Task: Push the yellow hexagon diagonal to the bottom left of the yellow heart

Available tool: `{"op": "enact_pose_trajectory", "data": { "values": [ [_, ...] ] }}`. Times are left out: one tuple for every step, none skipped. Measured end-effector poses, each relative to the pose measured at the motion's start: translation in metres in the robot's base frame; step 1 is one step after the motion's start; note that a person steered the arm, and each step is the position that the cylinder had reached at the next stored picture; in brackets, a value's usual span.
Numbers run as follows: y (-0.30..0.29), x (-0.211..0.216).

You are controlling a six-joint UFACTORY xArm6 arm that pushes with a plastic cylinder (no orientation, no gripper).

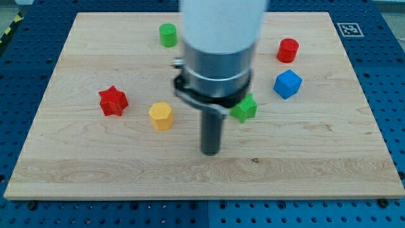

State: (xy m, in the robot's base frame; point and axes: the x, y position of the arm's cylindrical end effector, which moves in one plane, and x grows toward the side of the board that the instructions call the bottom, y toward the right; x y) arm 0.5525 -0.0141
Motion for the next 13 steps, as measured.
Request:
{"op": "enact_pose_trajectory", "data": {
  "values": [
    [-0.034, -0.004],
    [-0.036, -0.004],
    [-0.060, -0.022],
    [-0.067, -0.032],
    [-0.068, -0.034],
    [-0.071, -0.046],
    [-0.072, -0.066],
    [-0.072, -0.083],
    [-0.072, -0.105],
    [-0.072, -0.133],
    [-0.072, -0.154],
    [-0.069, -0.154],
    [-0.067, -0.153]
  ]
}}
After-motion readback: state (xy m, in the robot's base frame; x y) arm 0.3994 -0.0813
